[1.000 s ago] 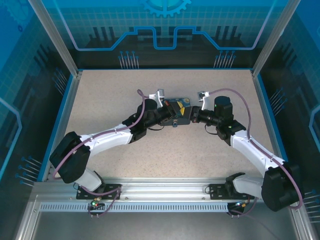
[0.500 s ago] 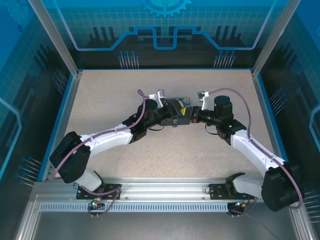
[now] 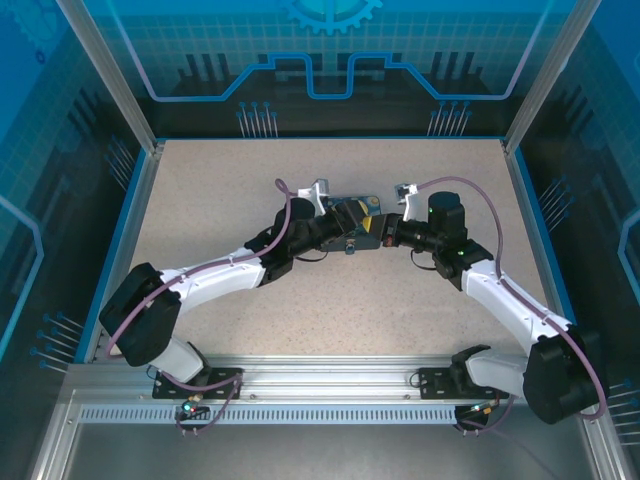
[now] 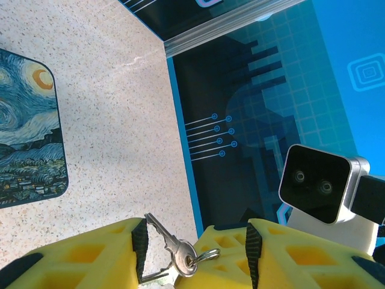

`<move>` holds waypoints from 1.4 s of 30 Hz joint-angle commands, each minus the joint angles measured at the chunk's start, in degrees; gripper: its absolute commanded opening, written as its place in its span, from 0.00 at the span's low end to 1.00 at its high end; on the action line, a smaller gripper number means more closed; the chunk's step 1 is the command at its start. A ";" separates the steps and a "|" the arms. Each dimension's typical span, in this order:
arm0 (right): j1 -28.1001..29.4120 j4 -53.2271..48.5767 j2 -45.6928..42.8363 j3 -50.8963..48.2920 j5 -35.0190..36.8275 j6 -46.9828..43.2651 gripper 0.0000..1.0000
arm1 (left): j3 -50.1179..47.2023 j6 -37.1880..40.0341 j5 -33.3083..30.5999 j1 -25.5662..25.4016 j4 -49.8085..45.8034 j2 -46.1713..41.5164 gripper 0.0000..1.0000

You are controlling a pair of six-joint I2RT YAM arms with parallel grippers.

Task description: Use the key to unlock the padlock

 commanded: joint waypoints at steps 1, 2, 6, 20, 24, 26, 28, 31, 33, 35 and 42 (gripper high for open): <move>-0.44 -0.83 -1.37 0.89 -0.61 -0.98 0.00 | -0.33 1.13 -0.48 0.41 2.76 0.10 0.48; -0.44 -0.83 -1.46 0.73 -0.61 -1.02 0.00 | -0.50 1.03 -0.61 0.36 3.41 0.06 0.48; -0.44 -0.84 -1.64 0.52 -0.85 -0.94 0.00 | -0.88 0.83 -0.81 0.59 5.34 0.37 0.46; -0.48 -1.62 -2.34 0.44 -0.52 -1.48 0.00 | -1.32 0.44 -0.72 0.65 7.51 1.29 0.23; -0.62 -2.19 -2.60 0.52 -0.35 -1.90 0.00 | -1.61 0.65 -1.14 0.64 7.53 1.03 0.16; -0.70 -2.44 -2.77 0.37 -0.27 -1.99 0.00 | -1.74 0.74 -1.29 0.66 7.51 1.03 0.14; -0.79 -2.59 -2.95 0.42 -0.16 -2.05 0.00 | -1.72 0.80 -1.39 0.62 7.61 1.02 0.09; -0.88 -2.68 -3.04 0.53 -0.17 -1.99 0.00 | -1.77 0.74 -1.42 0.63 7.76 0.97 0.05; -0.92 -2.75 -3.20 0.52 -0.16 -1.88 0.00 | -1.78 0.71 -1.51 0.68 7.74 1.03 0.01; -0.97 -3.03 -3.40 0.51 -0.08 -1.90 0.00 | -1.77 0.74 -1.52 0.67 7.84 1.07 0.00; -1.80 -5.84 -6.09 0.73 0.65 -1.36 0.26 | -2.69 0.47 -2.38 0.65 9.50 0.97 0.00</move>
